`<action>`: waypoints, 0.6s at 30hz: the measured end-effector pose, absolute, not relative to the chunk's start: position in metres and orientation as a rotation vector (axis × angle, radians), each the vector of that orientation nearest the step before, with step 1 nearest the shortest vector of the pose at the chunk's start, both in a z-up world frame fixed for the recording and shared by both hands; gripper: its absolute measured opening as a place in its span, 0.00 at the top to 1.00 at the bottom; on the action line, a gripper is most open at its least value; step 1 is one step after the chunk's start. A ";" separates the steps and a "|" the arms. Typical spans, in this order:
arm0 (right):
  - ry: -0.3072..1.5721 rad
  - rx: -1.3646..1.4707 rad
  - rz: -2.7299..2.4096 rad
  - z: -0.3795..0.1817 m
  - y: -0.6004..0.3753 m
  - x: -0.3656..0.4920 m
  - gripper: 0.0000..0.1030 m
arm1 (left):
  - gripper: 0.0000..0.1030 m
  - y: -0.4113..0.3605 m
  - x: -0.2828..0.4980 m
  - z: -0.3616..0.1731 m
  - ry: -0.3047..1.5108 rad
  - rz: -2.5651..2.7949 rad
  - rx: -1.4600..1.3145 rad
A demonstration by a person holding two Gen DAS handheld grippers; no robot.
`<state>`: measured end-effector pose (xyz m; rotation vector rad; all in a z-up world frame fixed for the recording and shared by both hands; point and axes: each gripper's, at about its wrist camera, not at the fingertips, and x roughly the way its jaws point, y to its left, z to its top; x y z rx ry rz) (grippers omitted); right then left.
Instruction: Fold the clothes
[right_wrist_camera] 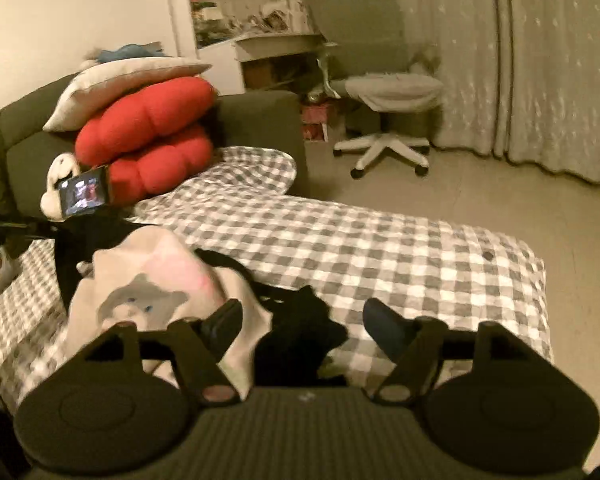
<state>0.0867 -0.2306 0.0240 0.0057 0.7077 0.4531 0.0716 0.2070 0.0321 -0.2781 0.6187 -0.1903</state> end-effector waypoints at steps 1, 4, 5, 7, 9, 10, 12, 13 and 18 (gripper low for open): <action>0.744 0.009 0.443 0.017 -0.233 0.096 0.32 | 0.60 0.203 0.074 0.032 0.616 -0.203 -0.269; 0.840 0.029 0.433 -0.006 -0.234 0.113 0.33 | 0.50 0.190 0.087 0.029 0.629 -0.225 -0.222; 0.861 0.040 0.446 -0.011 -0.232 0.114 0.33 | 0.46 0.189 0.090 0.028 0.633 -0.227 -0.216; 0.901 0.061 0.483 -0.022 -0.225 0.116 0.36 | 0.36 0.186 0.099 0.019 0.667 -0.255 -0.223; 0.926 0.063 0.536 -0.027 -0.212 0.116 0.51 | 0.36 0.182 0.108 0.009 0.709 -0.292 -0.237; 0.924 0.040 0.545 -0.029 -0.205 0.114 0.62 | 0.38 0.180 0.113 0.004 0.730 -0.310 -0.244; 0.910 -0.005 0.551 -0.030 -0.193 0.111 0.85 | 0.88 0.172 0.117 -0.005 0.775 -0.319 -0.234; 0.879 -0.026 0.526 -0.026 -0.190 0.109 0.91 | 0.93 0.168 0.118 -0.007 0.788 -0.309 -0.222; 0.581 -0.116 0.374 0.021 -0.202 0.079 0.94 | 0.94 0.169 0.089 0.019 0.639 -0.263 -0.184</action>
